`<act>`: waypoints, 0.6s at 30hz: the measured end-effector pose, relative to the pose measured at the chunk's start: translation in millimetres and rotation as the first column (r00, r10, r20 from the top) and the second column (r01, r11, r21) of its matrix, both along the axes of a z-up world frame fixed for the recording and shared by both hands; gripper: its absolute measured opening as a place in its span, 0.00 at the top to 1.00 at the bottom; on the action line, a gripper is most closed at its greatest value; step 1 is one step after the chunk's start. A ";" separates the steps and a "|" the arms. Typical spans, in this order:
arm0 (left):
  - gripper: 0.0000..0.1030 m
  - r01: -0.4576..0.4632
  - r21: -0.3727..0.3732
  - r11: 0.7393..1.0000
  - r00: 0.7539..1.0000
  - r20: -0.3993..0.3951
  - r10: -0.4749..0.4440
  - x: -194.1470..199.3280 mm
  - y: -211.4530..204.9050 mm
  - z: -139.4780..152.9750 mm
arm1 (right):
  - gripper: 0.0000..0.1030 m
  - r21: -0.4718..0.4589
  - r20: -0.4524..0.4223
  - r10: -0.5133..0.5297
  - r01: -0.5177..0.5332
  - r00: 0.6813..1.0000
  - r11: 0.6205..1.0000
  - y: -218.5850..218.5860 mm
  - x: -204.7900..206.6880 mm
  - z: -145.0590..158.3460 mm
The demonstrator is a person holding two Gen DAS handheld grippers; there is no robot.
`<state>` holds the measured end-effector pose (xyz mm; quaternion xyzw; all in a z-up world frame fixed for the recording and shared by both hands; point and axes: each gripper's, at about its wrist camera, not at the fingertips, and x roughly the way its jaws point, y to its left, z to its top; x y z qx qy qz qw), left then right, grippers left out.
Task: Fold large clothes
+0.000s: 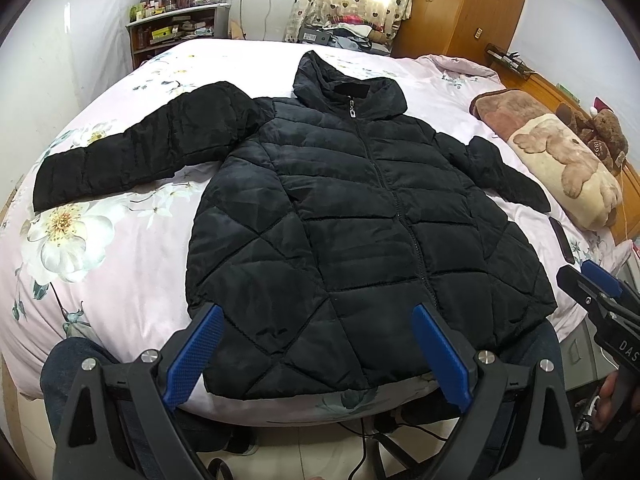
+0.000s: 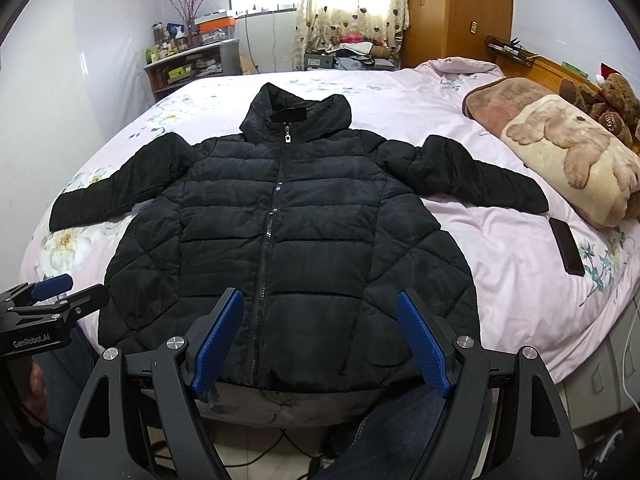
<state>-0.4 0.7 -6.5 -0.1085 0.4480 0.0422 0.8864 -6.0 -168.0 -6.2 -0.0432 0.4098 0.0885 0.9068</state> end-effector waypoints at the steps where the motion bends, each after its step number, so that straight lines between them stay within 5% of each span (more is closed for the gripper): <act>1: 0.06 0.000 -0.001 1.000 1.000 -0.001 0.000 0.1 -0.2 0.3 | 0.24 0.000 0.001 -0.001 0.001 1.000 1.000 -0.3 0.1 0.1; 18: 0.06 0.001 -0.023 1.000 1.000 -0.010 -0.001 1.2 2.1 -1.9 | 0.24 -0.007 -0.003 0.006 -0.006 1.000 1.000 3.0 0.2 -1.8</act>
